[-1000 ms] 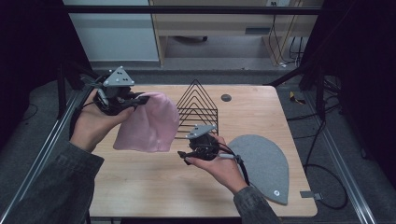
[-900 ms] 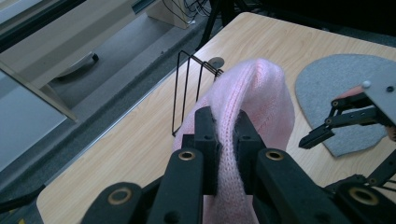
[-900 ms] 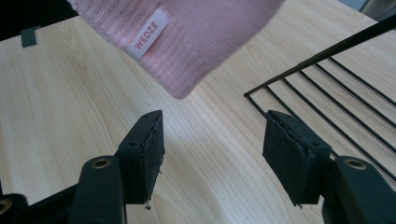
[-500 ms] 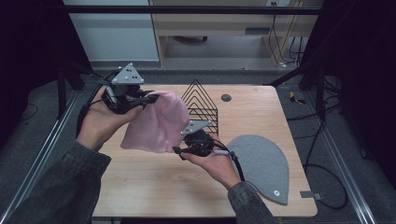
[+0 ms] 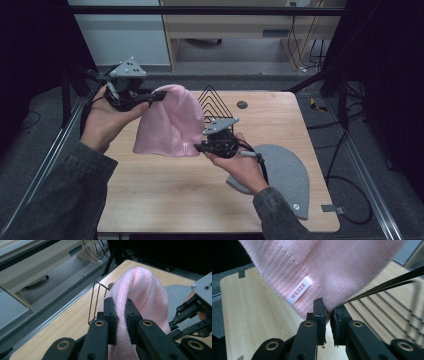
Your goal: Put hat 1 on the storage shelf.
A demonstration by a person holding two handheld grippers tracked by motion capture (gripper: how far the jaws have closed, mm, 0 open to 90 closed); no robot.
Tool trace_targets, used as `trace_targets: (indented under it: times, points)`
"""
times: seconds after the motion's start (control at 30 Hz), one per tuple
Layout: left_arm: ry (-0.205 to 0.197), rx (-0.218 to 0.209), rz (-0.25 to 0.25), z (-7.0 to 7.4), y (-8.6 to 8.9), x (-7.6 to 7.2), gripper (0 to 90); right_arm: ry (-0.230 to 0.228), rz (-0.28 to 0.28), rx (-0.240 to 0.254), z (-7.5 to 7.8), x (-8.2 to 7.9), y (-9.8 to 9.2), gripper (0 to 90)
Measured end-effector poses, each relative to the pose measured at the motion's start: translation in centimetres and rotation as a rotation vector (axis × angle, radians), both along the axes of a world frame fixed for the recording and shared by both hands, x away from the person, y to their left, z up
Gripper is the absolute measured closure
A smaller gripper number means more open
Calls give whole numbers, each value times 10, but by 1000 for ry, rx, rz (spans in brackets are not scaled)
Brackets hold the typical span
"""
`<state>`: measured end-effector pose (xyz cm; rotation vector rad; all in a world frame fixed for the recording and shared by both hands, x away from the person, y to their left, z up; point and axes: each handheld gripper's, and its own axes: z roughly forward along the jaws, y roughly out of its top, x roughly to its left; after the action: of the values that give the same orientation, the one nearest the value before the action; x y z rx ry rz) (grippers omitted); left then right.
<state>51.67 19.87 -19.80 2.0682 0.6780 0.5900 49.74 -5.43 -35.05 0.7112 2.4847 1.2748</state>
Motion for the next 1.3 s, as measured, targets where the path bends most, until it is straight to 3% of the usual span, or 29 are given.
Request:
trace_targets:
  times: [0.2,0.37,0.7,0.93,1.3]
  points:
    - [-2,-18,13,13,-2,19,824,-18,-3,-1,34,15,-18,838]
    - [6,-31,23,21,-7,39,821,-12,-25,30,57,32,-30,842]
    - [14,-85,45,29,-17,82,818,-17,-84,50,78,74,-41,843]
    - [40,-106,57,16,-29,116,815,-7,-136,35,75,102,-53,842]
    - [45,-128,49,-6,-47,142,813,-9,-199,2,59,120,-68,841]
